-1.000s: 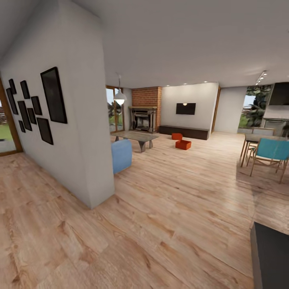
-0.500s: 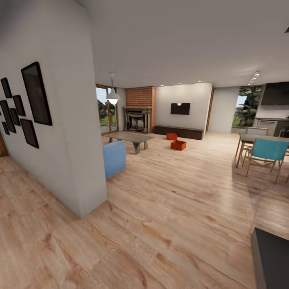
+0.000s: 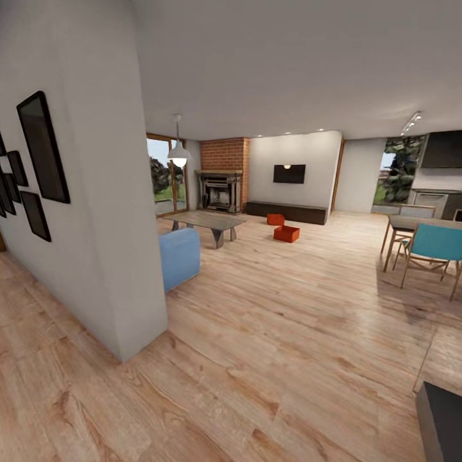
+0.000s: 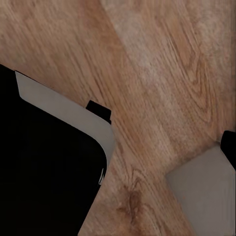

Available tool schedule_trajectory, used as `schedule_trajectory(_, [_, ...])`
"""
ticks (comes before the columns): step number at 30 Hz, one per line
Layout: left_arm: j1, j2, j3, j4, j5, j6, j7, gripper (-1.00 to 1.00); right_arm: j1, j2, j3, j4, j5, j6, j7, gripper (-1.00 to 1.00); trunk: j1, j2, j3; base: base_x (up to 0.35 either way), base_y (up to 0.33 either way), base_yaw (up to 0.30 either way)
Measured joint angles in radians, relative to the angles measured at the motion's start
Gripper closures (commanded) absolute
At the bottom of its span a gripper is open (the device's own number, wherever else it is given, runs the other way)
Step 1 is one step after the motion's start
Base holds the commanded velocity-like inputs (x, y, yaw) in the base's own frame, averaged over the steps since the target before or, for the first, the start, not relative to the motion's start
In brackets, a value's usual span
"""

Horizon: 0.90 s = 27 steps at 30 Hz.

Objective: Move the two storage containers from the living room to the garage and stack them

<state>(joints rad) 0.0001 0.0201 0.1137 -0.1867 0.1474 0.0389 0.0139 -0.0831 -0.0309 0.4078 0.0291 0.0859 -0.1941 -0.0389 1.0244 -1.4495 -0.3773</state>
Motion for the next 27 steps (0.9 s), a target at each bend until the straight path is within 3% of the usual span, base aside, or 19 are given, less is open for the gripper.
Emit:
schedule_trajectory(11, [0.000,0.000,0.000,0.001,0.000,0.000,0.000,-1.00,0.000,0.002,-0.001,0.000,-0.002,0.000,0.000,-1.00,0.000,0.000,0.000,0.324,0.000,-0.017])
schedule_trajectory(27, [0.000,0.000,-0.001,0.001,0.000,0.000,0.000,-1.00,0.000,0.001,-0.002,0.000,-0.003,0.000,0.000,-1.00,0.000,0.000,0.000,0.324,0.040,-0.223])
